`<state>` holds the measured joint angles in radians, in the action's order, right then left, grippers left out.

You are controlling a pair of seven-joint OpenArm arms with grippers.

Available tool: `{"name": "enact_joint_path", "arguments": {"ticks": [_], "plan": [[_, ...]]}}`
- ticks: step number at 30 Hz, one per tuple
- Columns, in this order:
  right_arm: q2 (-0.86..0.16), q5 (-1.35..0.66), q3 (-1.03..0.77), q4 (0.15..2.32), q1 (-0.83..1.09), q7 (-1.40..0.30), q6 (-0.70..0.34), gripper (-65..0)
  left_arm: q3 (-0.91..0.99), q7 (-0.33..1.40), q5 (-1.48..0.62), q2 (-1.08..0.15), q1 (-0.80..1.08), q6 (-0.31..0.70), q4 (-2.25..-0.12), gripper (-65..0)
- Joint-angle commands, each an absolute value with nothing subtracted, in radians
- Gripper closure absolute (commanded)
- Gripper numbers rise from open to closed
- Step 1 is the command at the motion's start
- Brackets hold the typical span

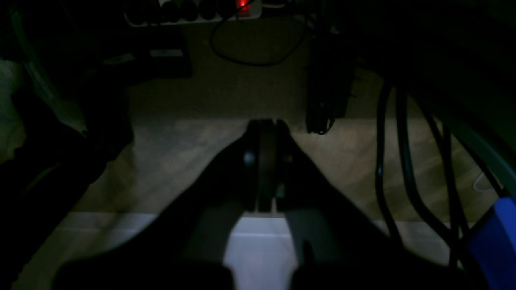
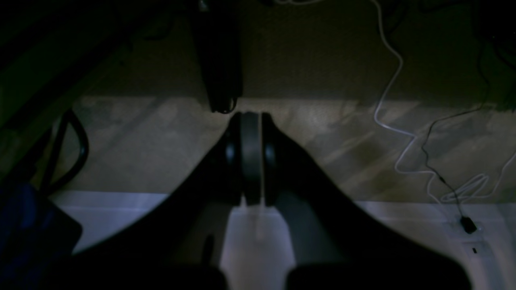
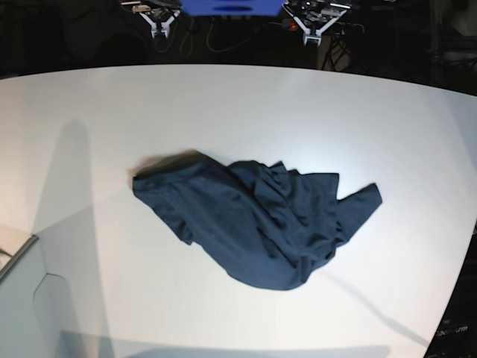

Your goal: Layout the t-shirt on the table in an organized manner, then fold the t-shirt properly

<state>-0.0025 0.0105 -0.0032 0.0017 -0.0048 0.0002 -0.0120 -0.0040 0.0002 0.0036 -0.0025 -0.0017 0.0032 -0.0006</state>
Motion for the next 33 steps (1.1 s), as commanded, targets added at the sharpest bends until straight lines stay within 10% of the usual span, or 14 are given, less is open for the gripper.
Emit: {"name": "enact_joint_path", "arguments": {"ticks": [1, 33], "plan": [[-0.001, 0.004, -0.001, 0.000, -0.002, -0.002, 0.002, 0.0, -0.005, 0.002, 0.004, -0.001, -0.005, -0.004, -0.002, 0.0], [0.028, 0.004, 0.001, 0.246, 0.151, 0.001, 0.002, 0.0, 0.001, -0.002, -0.002, -0.051, 0.134, 0.002, -0.266, 0.0]]}}
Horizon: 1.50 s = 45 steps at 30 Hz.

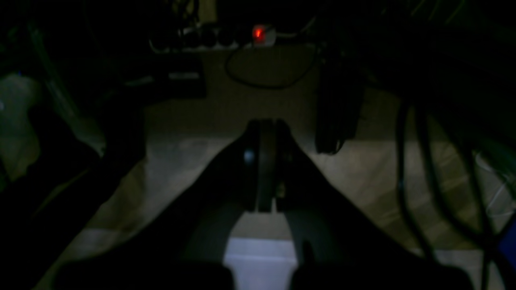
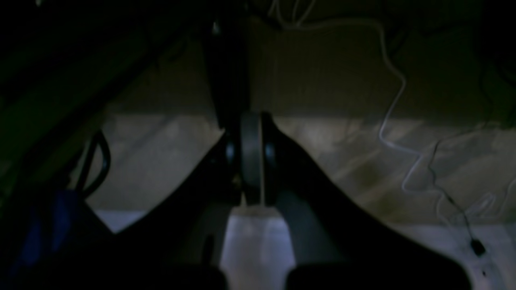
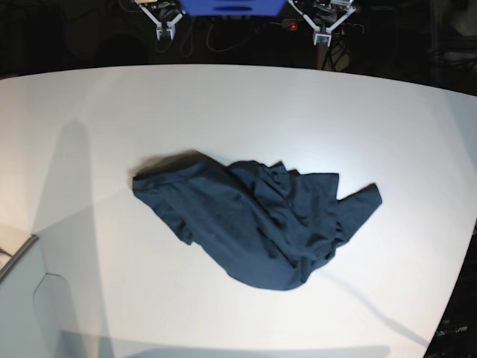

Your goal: Layout the t-shirt on the table in an organized manner, then fold the t-shirt properly

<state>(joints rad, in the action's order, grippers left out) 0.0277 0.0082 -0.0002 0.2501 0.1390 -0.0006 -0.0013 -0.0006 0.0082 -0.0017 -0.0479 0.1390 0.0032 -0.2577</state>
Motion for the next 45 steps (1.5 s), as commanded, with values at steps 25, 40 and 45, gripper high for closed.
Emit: {"name": "enact_joint_path", "arguments": {"ticks": [25, 40, 45], "plan": [[-0.028, 0.002, -0.002, 1.127, 0.631, -0.005, 0.002, 0.0, -0.008, 0.070, -0.229, -0.189, 0.598, 0.004, -1.003, 0.0], [-0.085, 0.002, -0.110, 1.713, 0.828, -0.008, 0.002, 0.0, 0.077, 0.073, -0.249, -0.228, 0.964, -0.005, -1.876, 0.0], [-0.087, 0.002, -0.133, 1.831, 0.805, -0.007, 0.002, 0.0, 0.116, 0.104, -0.249, -0.223, 0.905, -0.005, -1.945, 0.0]]}}
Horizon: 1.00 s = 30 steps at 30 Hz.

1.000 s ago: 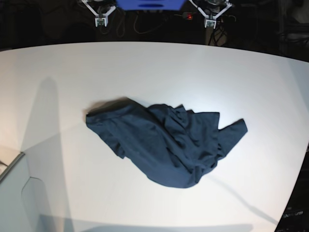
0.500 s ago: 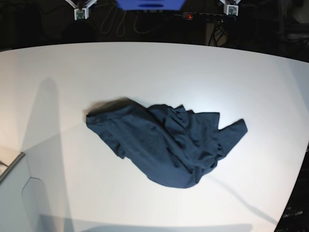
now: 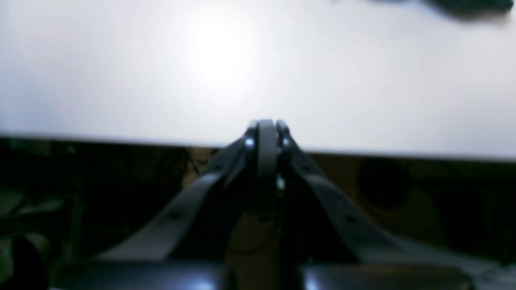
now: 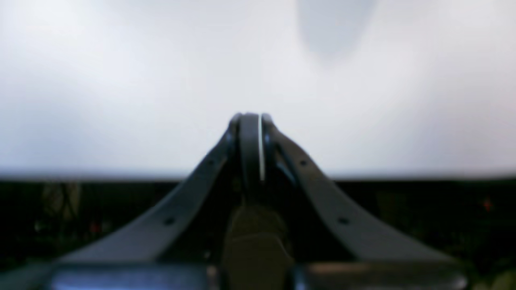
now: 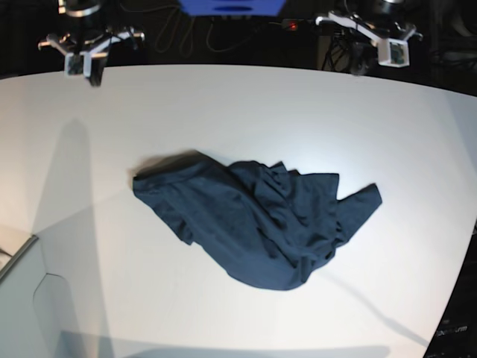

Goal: Layout the t-shirt on the table in an organized manner, then fold the t-shirt properly
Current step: 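Lower both grippers onto the crumpled navy t-shirt and pinch its edges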

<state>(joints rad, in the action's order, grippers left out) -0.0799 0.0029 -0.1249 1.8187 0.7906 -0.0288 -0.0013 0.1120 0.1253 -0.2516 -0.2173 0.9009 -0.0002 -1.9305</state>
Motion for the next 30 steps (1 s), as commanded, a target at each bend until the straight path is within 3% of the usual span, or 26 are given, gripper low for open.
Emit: {"name": "enact_joint_path", "arguments": {"ticks": [1, 5, 13, 23, 30], "plan": [[-0.087, 0.002, -0.136, 1.851, 0.786, -0.004, 0.002, 0.0, 0.124, 0.131, -0.249, -0.225, 0.866, -0.005, -1.945, 0.0], [-0.081, 0.002, -0.136, 1.894, 0.710, -0.004, 0.002, 0.0, 0.150, 0.288, -0.289, -0.222, 0.705, -0.005, -1.945, 0.0], [-0.021, 0.005, -0.134, 1.890, 0.572, -0.008, 0.002, 0.0, 0.289, 0.483, -0.590, -0.231, 0.430, 0.002, -1.937, 0.0], [0.022, 0.005, -0.105, 1.877, 0.486, -0.018, 0.001, 0.0, 0.291, 0.504, -0.624, -0.263, 0.240, 0.004, -1.670, 0.0], [0.010, 0.005, -0.056, 1.830, 0.374, -0.211, -0.001, 0.0, 0.246, 0.507, -0.624, -0.266, 0.147, 0.004, -1.504, 0.0]]}}
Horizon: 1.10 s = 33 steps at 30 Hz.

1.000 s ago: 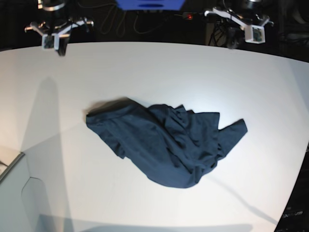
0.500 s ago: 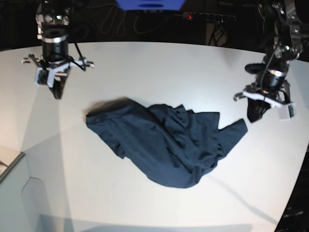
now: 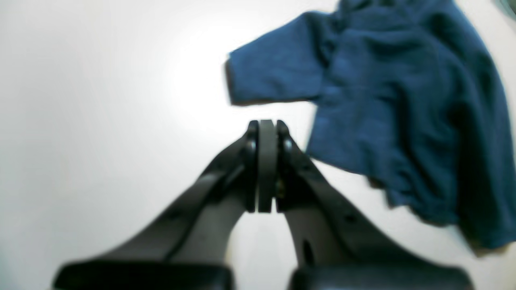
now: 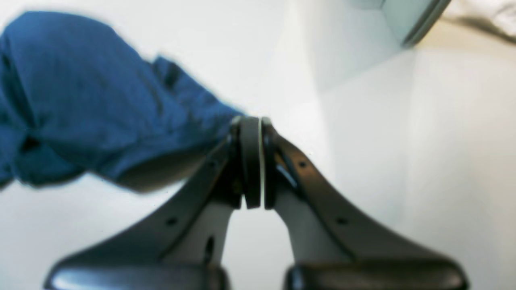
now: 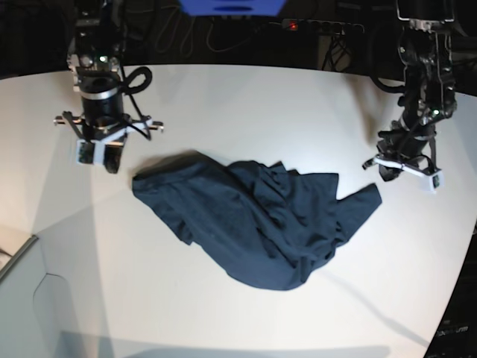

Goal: Layout the t-shirt on the table in an organized manner, then fold the t-shirt properly
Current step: 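Lower both grippers onto the crumpled navy t-shirt and pinch its edges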

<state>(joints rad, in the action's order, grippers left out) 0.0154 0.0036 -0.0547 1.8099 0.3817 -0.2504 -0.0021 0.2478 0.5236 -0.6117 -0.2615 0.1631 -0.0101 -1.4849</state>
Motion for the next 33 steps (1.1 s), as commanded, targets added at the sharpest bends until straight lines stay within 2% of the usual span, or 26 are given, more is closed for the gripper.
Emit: {"name": "enact_joint_path", "arguments": {"ticks": [1, 8, 11, 15, 19, 24, 28, 33], "plan": [[-0.004, 0.005, -0.042, 1.828, 0.364, -0.226, -0.001, 0.0, 0.234, 0.507, -0.624, -0.272, 0.139, 0.004, -1.494, 0.0], [-0.041, 0.005, 0.027, 1.830, 0.311, -0.309, -0.001, -0.6, 0.216, 0.506, -0.622, -0.272, 0.093, 0.004, -1.457, 0.0], [-0.042, 0.005, 0.028, 1.828, 0.285, -0.351, -0.013, -5.5, 0.199, 0.524, -0.622, -0.272, 0.085, 0.004, -1.452, 0.0], [-0.041, 0.005, 0.024, 1.828, 0.251, -0.386, -0.173, -12.6, 0.122, 0.568, -0.622, -0.274, 0.036, 0.005, -1.391, 0.0], [-0.042, 0.005, 0.024, 1.828, 0.229, -0.401, -0.213, -18.9, 0.064, 0.503, -0.622, -0.272, 0.002, 0.005, -1.322, 0.0], [-0.044, 0.005, 0.024, 1.827, 0.220, -0.401, -0.214, -19.7, 0.033, 0.432, -0.613, -0.271, -0.028, -0.007, -1.248, 0.0], [-0.044, 0.005, 0.022, 1.813, 0.206, -0.401, -0.214, -19.7, 0.042, 0.432, -0.507, -0.220, -0.058, -0.007, -1.168, -0.3], [-0.058, 0.005, 0.022, 1.811, 0.203, -0.401, -0.214, -19.7, 0.042, 0.430, -0.400, -0.162, -0.062, -0.007, -1.162, -5.6]]}}
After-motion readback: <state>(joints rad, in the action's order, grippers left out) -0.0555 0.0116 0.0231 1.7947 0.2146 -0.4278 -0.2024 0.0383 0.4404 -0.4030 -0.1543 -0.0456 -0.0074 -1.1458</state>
